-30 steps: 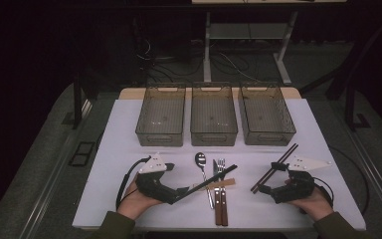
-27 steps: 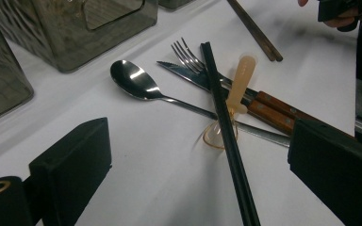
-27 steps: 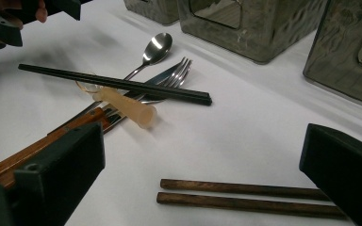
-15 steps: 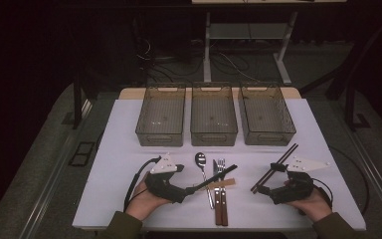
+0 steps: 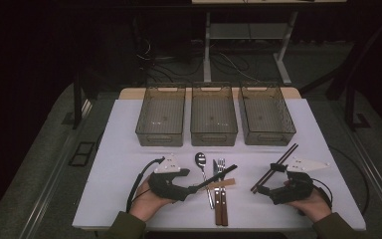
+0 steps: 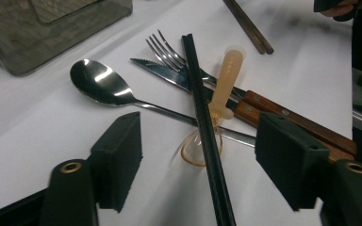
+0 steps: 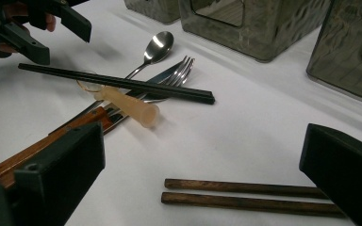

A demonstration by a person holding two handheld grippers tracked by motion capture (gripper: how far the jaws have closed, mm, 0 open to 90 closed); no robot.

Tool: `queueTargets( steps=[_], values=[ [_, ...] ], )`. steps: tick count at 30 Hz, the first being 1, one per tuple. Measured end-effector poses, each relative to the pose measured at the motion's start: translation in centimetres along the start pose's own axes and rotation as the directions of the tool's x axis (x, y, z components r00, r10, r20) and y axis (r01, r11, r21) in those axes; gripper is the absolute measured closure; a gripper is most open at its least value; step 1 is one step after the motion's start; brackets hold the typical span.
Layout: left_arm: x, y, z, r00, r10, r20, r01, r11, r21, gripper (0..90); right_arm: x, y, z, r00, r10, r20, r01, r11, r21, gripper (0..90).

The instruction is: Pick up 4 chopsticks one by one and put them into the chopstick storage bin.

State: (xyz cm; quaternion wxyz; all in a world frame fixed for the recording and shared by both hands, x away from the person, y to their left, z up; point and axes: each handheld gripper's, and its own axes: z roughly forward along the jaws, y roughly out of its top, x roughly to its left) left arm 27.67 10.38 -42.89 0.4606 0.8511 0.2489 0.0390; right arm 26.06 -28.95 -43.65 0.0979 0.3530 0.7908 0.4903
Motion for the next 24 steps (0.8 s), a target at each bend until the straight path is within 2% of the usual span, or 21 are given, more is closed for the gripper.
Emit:
queueTargets(
  steps=[2, 5, 11, 16, 22, 24],
  values=[
    [0.00, -0.06, -0.08, 1.0000, -0.004, 0.005, 0.004, 1.0000, 0.004, 44.3, 0.04, 0.00, -0.06, 1.0000, 0.001, 0.001, -0.001, 1.000, -0.001, 0.7],
    [0.01, -0.11, -0.13, 0.9998, -0.006, 0.018, 0.005, 0.9999, 0.014, 49.3, 0.06, -0.01, -0.08, 1.0000, -0.001, 0.001, 0.001, 1.000, -0.002, 0.6],
    [-0.10, -0.21, -0.08, 0.9994, -0.021, 0.028, 0.020, 0.9987, 0.046, 67.1, 0.11, -0.02, -0.06, 1.0000, -0.006, 0.006, 0.006, 1.000, 0.003, 0.7],
    [-0.09, -0.26, 0.01, 0.9993, -0.015, 0.035, 0.013, 0.9972, 0.073, 74.0, 0.11, -0.01, -0.08, 0.9999, -0.007, 0.007, 0.007, 1.000, 0.002, 0.7],
    [-0.09, -0.28, 0.07, 0.9991, -0.019, 0.037, 0.016, 0.9962, 0.086, 76.0, 0.12, -0.01, -0.12, 0.9999, -0.008, 0.008, 0.008, 1.000, 0.000, 0.6],
    [-0.07, -0.28, 0.13, 0.9993, -0.009, 0.035, 0.006, 0.9960, 0.089, 76.4, 0.12, -0.01, -0.11, 0.9999, -0.010, 0.007, 0.010, 1.000, 0.002, 0.7]
  ],
)
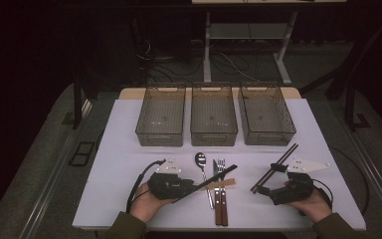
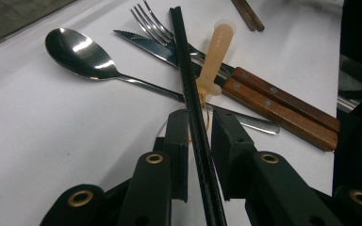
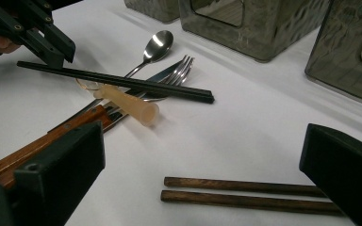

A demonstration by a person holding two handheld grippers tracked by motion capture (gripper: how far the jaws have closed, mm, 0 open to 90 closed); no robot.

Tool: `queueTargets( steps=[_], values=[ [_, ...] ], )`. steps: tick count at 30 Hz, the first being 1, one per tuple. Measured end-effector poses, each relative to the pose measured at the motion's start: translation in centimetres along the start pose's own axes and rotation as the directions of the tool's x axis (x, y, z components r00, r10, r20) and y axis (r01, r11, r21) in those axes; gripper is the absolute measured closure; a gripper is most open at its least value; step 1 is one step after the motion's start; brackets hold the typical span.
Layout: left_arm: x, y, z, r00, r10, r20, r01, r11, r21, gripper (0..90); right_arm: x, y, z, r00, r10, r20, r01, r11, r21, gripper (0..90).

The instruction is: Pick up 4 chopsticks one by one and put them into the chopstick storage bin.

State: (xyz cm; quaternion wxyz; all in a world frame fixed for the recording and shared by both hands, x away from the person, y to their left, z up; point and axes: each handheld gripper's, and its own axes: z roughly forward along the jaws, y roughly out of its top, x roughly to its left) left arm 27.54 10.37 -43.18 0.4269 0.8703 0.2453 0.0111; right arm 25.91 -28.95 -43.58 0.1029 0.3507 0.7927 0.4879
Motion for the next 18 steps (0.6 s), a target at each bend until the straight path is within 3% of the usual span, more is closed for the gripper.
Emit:
queueTargets(
  steps=[18],
  values=[
    [-0.07, -0.09, 0.17, 0.9996, 0.003, -0.028, -0.003, 0.9995, 0.033, 78.8, 0.01, 0.01, -0.03, 1.0000, -0.004, -0.003, 0.004, 1.000, -0.004, 0.7]
  ],
)
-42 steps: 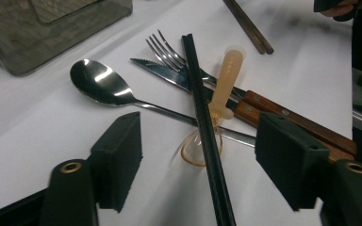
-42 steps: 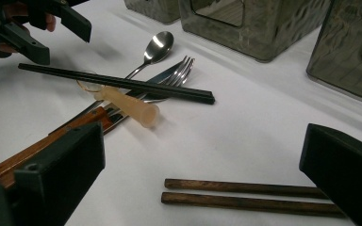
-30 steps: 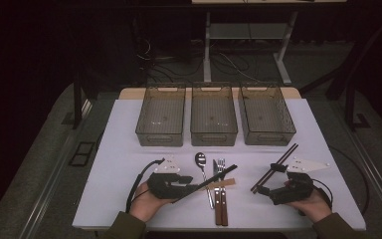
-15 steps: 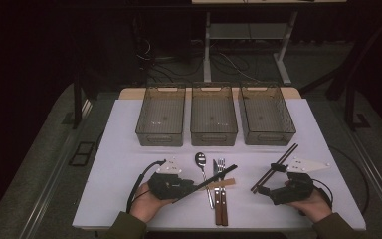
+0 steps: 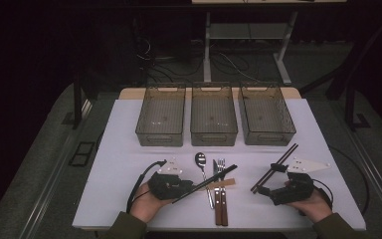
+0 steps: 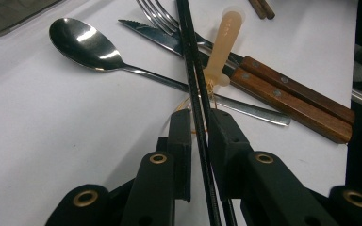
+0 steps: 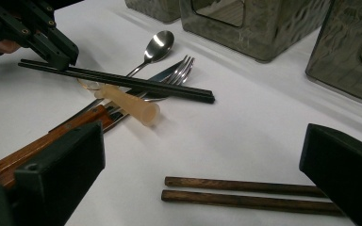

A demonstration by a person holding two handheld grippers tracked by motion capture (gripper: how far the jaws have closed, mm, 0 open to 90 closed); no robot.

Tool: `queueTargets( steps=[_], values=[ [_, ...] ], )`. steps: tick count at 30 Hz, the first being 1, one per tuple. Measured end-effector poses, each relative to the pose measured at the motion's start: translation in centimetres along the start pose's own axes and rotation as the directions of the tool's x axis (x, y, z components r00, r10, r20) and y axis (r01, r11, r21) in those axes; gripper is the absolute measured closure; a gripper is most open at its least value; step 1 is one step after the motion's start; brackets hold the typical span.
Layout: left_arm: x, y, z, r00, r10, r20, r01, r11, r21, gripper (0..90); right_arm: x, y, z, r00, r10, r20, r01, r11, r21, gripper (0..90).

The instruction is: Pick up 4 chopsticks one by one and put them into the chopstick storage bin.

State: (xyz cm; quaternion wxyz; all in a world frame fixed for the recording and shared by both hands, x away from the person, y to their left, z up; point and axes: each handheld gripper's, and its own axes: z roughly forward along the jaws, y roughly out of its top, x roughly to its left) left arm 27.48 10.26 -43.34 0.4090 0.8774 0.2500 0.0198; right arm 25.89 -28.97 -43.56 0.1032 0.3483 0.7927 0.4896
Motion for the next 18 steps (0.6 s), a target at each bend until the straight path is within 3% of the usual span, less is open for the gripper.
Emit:
queueTargets(
  steps=[10, 13, 14, 18],
  values=[
    [-0.05, -0.08, 0.14, 0.9999, -0.001, -0.011, 0.001, 0.9999, 0.017, 78.4, 0.01, 0.01, -0.04, 1.0000, 0.000, -0.002, 0.000, 1.000, -0.001, 0.7],
    [0.07, -0.06, 0.16, 0.9998, 0.017, -0.012, -0.016, 0.9994, 0.030, 78.3, 0.01, 0.01, -0.04, 1.0000, 0.000, -0.002, 0.000, 1.000, -0.001, 0.7],
    [-0.05, -0.11, 0.17, 0.9999, 0.003, -0.013, -0.003, 0.9995, 0.032, 78.3, 0.01, 0.01, -0.04, 1.0000, -0.001, -0.002, 0.001, 1.000, -0.001, 0.7],
    [0.02, -0.12, 0.31, 0.9995, 0.026, -0.017, -0.025, 0.9984, 0.050, 78.1, 0.01, 0.01, -0.06, 1.0000, 0.003, -0.003, -0.003, 1.000, -0.002, 0.6]
  ],
)
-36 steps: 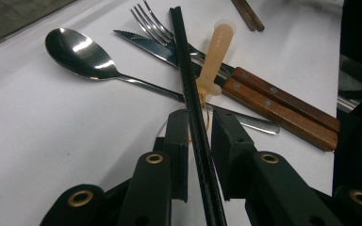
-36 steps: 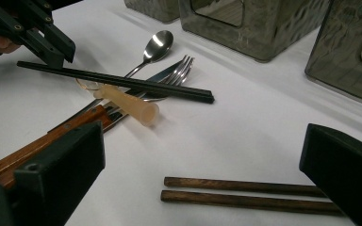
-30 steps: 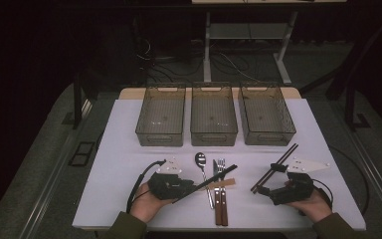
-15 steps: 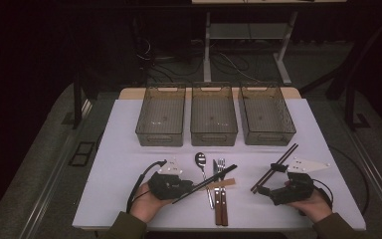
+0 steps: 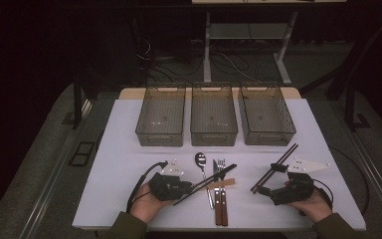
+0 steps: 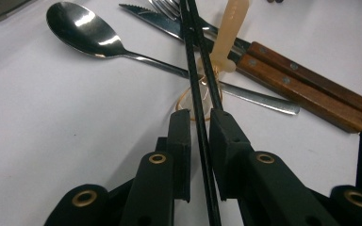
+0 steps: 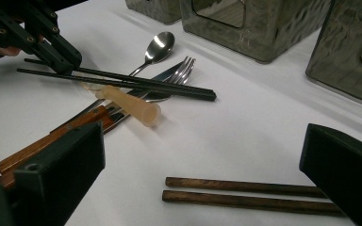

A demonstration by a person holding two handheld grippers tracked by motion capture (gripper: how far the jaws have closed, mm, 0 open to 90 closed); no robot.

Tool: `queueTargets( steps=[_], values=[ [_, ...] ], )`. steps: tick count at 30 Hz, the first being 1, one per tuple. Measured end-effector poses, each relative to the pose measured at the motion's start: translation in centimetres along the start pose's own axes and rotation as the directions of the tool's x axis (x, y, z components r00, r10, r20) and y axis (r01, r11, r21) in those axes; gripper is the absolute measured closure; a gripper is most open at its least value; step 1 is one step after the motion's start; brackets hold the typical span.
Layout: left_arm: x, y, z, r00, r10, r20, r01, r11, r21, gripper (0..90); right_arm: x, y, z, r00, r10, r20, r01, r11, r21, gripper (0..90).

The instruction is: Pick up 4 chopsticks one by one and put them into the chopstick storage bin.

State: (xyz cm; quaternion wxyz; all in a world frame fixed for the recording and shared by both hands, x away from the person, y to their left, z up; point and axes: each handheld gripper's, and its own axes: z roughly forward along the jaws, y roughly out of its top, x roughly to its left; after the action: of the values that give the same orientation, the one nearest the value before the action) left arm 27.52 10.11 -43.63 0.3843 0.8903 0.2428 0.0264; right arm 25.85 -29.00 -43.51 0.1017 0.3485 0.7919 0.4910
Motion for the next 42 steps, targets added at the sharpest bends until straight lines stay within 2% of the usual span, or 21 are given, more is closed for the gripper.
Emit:
queueTargets(
  steps=[5, 7, 11, 16, 25, 32, 38, 42],
  values=[
    [-0.17, -0.04, 0.15, 1.0000, -0.008, -0.003, 0.008, 0.9999, 0.015, 78.1, 0.01, 0.00, -0.02, 1.0000, 0.001, 0.000, -0.001, 1.000, 0.000, 0.6],
    [-0.06, -0.02, 0.19, 1.0000, 0.008, -0.003, -0.008, 0.9996, 0.026, 78.0, 0.00, 0.01, -0.02, 1.0000, 0.000, -0.001, 0.000, 1.000, 0.000, 0.7],
    [-0.20, -0.05, 0.37, 1.0000, -0.003, -0.001, 0.003, 0.9994, 0.033, 78.1, 0.01, 0.01, -0.01, 1.0000, 0.001, -0.001, -0.001, 1.000, 0.000, 0.7],
    [-0.15, -0.02, 0.50, 1.0000, 0.007, -0.002, -0.007, 0.9983, 0.058, 78.5, 0.01, 0.00, 0.01, 1.0000, -0.001, -0.002, 0.001, 1.000, 0.001, 0.7],
    [-0.27, -0.04, 0.63, 1.0000, 0.001, 0.003, -0.002, 0.9978, 0.066, 80.4, 0.00, 0.00, 0.03, 1.0000, -0.002, -0.002, 0.002, 1.000, 0.002, 0.7],
    [-0.24, 0.01, 0.52, 0.9999, -0.004, -0.016, 0.005, 0.9981, 0.062, 83.0, 0.00, 0.00, 0.03, 1.0000, -0.001, -0.002, 0.001, 1.000, 0.001, 0.7],
    [-0.25, 0.06, 0.40, 0.9995, 0.009, -0.029, -0.007, 0.9981, 0.061, 83.7, 0.01, 0.00, 0.00, 1.0000, 0.000, -0.002, 0.000, 1.000, 0.001, 0.7],
    [-0.39, 0.09, 0.32, 0.9993, -0.008, -0.036, 0.010, 0.9982, 0.058, 84.6, 0.01, 0.01, -0.01, 1.0000, 0.001, -0.002, -0.001, 1.000, 0.001, 0.7]
  ],
)
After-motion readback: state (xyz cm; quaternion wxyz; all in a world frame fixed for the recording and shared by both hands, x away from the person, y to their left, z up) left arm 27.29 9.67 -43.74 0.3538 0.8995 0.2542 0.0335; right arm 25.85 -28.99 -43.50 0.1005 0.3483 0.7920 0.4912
